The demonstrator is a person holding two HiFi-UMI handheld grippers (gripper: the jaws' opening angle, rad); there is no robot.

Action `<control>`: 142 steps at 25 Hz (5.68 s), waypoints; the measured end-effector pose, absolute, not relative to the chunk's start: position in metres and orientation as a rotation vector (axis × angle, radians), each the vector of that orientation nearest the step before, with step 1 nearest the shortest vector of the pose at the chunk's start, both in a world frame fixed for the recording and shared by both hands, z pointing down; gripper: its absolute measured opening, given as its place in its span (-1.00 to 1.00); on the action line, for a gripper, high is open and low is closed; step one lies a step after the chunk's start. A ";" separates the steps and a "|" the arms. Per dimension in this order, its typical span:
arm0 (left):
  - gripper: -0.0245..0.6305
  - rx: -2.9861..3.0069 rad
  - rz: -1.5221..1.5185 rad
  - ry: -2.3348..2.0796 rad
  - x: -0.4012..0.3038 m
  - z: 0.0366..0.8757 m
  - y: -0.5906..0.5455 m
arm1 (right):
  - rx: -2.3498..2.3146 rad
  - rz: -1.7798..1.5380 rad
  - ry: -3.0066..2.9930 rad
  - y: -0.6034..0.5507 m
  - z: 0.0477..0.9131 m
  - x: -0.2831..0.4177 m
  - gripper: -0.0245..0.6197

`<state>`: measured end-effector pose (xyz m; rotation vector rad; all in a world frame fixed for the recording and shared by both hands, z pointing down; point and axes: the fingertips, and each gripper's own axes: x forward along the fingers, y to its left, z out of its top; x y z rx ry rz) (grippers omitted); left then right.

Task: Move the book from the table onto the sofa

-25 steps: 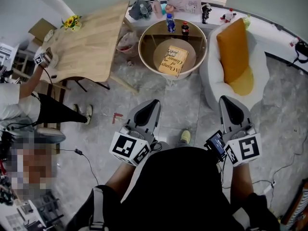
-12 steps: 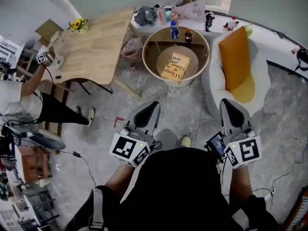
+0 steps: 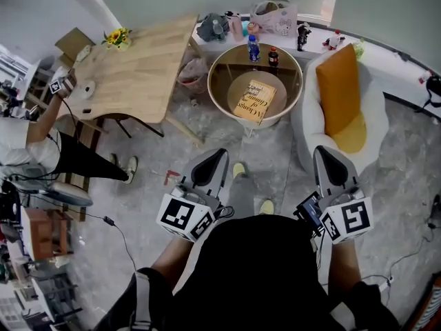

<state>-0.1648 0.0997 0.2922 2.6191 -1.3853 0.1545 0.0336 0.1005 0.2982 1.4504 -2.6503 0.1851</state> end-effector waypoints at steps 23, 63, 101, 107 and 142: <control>-0.88 2.603 0.153 -1.350 -0.185 0.312 0.037 | 1.446 0.221 -2.609 0.038 0.317 0.011 -0.90; -0.88 2.554 0.150 -1.210 -0.241 0.342 -0.179 | 1.430 0.129 -2.295 -0.173 0.349 0.022 -0.90; -0.88 2.521 0.071 -1.175 -0.283 0.362 -0.234 | 1.173 0.355 -2.471 -0.236 0.404 -0.108 -0.90; -0.88 2.485 0.120 -1.186 -0.278 0.383 -0.234 | 1.128 0.505 -2.452 -0.245 0.452 -0.103 -0.90; -0.88 2.319 0.404 -1.094 -0.265 0.564 -0.263 | 1.863 2.209 -1.644 -0.205 0.903 -0.103 0.05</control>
